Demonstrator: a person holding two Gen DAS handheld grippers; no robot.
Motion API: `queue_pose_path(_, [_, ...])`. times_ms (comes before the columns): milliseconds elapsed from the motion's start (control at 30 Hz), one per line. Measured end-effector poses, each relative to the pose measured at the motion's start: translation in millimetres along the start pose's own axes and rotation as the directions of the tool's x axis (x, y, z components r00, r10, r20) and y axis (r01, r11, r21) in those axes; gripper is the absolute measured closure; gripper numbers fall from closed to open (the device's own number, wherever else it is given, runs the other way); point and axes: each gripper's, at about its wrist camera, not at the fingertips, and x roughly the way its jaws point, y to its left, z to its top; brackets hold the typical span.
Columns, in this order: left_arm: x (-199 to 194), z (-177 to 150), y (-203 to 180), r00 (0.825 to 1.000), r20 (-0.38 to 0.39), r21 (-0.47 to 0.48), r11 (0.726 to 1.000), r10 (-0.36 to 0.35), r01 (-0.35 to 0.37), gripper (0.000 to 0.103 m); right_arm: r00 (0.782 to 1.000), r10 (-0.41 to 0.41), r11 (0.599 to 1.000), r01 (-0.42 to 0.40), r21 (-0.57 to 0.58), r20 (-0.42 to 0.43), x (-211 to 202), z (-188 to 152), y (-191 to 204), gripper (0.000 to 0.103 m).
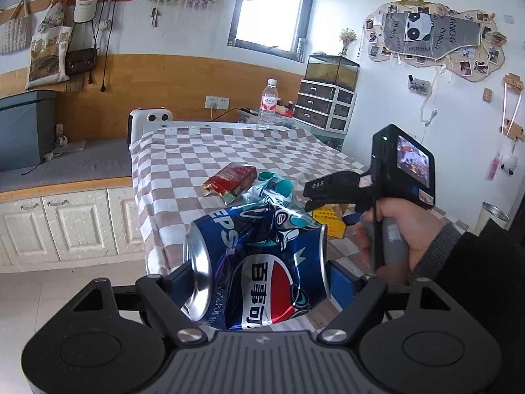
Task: Collect trash
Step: 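Lift the Pepsi can with the left tool while the right tool lifts the yellow pack, then carry the Pepsi can and yellow pack over the wastebasket with both tools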
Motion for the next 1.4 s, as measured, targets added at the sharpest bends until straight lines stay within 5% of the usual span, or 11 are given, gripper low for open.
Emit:
queue_pose_path(333, [-11, -5, -5, 1.000, 0.012, -0.031, 0.999, 0.011, -0.011, 0.020, 0.997, 0.071, 0.988, -0.073, -0.134, -0.019, -48, -33, -18, 0.039])
queue_pose_path(667, [-37, -9, -8, 0.998, 0.040, -0.034, 0.998, 0.045, -0.043, 0.020, 0.979, 0.193, 0.964, -0.175, -0.199, 0.073, -145, -72, -30, 0.039])
queue_pose_path(1033, [-74, -4, -8, 0.992, 0.095, -0.031, 0.997, 0.080, -0.078, 0.020, 0.948, 0.248, 0.934, -0.181, -0.307, 0.197, -243, -103, -25, 0.039])
queue_pose_path(1400, [-99, -11, 16, 0.982, 0.111, -0.025, 0.988, 0.153, -0.151, 0.020, 0.923, 0.287, 0.914, -0.183, -0.362, 0.257, -289, -131, -6, 0.039])
